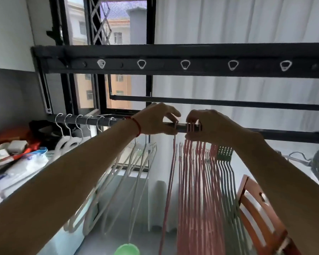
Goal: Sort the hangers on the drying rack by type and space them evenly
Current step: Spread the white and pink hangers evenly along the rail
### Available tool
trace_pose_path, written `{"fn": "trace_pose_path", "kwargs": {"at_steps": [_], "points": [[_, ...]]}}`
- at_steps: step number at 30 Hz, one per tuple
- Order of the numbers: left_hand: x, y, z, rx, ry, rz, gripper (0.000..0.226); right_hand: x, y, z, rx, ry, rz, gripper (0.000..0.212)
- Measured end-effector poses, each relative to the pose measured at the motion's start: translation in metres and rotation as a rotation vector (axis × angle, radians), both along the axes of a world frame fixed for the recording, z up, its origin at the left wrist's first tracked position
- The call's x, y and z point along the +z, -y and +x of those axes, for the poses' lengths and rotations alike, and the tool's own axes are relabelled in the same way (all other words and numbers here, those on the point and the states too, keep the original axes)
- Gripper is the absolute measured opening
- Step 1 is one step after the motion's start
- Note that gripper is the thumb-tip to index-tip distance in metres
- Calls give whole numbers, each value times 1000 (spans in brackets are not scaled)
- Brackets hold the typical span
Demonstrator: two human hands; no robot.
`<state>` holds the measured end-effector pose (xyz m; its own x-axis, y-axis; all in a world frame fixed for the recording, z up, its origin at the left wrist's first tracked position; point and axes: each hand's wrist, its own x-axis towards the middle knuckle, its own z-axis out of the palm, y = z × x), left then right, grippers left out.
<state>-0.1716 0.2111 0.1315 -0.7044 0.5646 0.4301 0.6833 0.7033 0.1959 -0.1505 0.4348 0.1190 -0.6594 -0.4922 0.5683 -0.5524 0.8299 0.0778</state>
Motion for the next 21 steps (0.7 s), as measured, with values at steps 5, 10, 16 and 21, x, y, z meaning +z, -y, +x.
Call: {"fn": "trace_pose_path", "kwargs": {"at_steps": [5, 10, 16, 21], "points": [[7, 18, -1, 15, 2, -47, 67, 2, 15, 3, -28, -65, 59, 66], [6, 30, -2, -11, -9, -10, 73, -2, 43, 4, 16, -111, 95, 63], [-2, 39, -6, -26, 13, 96, 75, -8, 54, -3, -20, -122, 108, 46], [-7, 44, -9, -17, 23, 143, 73, -10, 52, -3, -31, -114, 87, 44]]}}
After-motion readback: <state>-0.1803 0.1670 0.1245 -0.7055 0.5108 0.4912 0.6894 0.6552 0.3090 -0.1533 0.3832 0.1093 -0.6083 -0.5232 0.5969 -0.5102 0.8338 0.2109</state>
